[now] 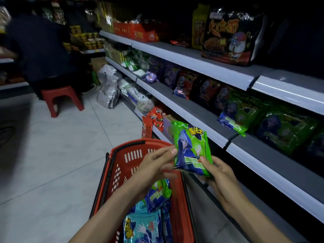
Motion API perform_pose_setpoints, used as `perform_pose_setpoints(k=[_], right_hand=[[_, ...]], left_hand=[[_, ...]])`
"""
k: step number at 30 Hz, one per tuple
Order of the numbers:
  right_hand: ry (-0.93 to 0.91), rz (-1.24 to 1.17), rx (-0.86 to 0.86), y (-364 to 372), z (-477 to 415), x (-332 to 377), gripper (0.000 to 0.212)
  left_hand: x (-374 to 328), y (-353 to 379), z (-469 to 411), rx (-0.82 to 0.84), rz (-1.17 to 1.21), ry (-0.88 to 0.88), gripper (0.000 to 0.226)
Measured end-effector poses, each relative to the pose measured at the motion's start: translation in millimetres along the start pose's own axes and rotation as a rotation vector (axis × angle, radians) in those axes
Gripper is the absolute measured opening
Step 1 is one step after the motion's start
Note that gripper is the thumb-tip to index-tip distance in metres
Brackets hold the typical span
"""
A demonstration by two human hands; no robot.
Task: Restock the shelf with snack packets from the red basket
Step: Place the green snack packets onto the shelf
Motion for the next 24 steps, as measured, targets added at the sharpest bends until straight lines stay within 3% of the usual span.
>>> perform_pose_setpoints(k=[10, 18, 24], right_hand=[[0.189, -0.178, 0.008, 15, -6, -6, 0.031], [0.470, -0.410, 0.094, 27, 6, -12, 0.033], [0.500, -0.526, 0.102, 31, 10, -10, 0.035]], left_hand=[[-16, 7, 16, 0.020, -0.122, 0.110, 0.035], [-15, 5, 19, -0.016, -0.104, 0.117, 0.029], [-14, 0, 19, -0.060, -0.074, 0.112, 0.030]])
Point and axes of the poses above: each hand's wrist, its own z-axis away from the middle knuckle, its own y-axis out of the palm, x = y × z, the point moved 2 cm from there along -z, towards the middle knuckle, and after that the axes turned 10 degrees about -z, right-handed, at the moved point
